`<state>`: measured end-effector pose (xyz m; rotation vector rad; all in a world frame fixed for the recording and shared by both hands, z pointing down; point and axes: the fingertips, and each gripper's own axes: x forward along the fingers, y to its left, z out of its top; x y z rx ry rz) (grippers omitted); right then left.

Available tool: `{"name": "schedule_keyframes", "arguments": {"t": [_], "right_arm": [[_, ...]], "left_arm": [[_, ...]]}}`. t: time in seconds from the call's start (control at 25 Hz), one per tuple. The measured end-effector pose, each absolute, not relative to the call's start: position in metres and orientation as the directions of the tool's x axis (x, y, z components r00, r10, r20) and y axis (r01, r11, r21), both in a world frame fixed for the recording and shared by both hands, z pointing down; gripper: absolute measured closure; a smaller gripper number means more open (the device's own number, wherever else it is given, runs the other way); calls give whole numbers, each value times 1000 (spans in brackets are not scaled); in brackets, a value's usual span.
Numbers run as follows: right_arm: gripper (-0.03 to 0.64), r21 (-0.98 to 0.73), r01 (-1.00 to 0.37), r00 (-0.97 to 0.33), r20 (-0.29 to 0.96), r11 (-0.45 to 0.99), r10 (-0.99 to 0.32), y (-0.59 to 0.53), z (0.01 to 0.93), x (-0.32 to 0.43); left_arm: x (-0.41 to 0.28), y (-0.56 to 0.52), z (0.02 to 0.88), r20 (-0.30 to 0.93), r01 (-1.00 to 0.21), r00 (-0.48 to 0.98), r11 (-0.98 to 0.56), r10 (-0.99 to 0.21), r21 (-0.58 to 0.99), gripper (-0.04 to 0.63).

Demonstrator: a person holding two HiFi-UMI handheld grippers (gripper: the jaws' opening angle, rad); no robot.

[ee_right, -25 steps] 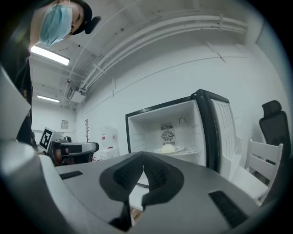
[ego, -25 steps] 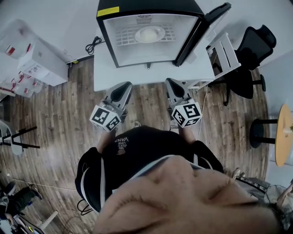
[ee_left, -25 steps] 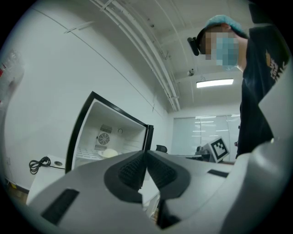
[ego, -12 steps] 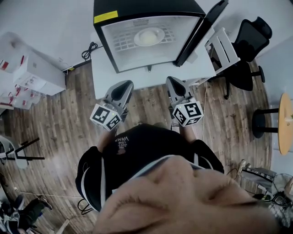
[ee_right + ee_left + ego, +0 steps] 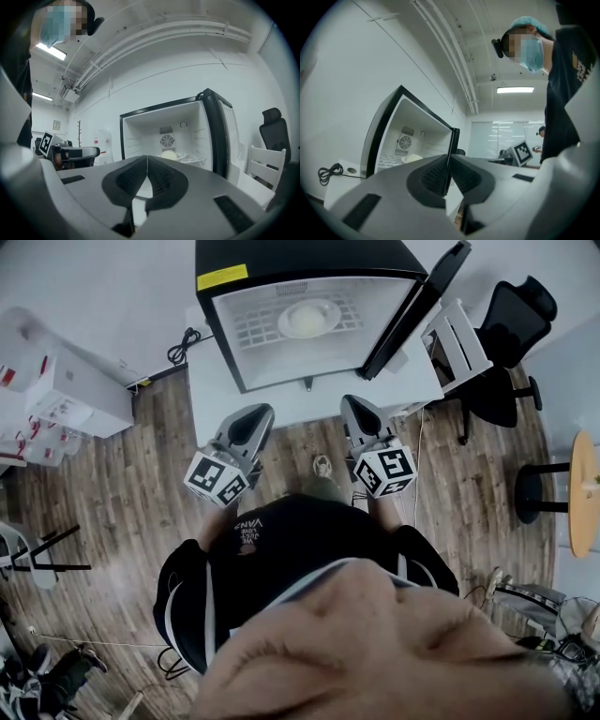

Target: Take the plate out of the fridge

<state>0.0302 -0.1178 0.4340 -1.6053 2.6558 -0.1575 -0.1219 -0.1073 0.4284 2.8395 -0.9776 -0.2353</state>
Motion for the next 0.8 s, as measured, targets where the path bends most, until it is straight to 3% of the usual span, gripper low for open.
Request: {"name": "schedule_keyframes", "arguments": {"t": [0.8], "right_arm": [[604,-64,-858,-512,16,510,-859,-177,430,37]], "left_arm": [[-110,-159,426,-108,-637,747,-753,-656,166,565]]}}
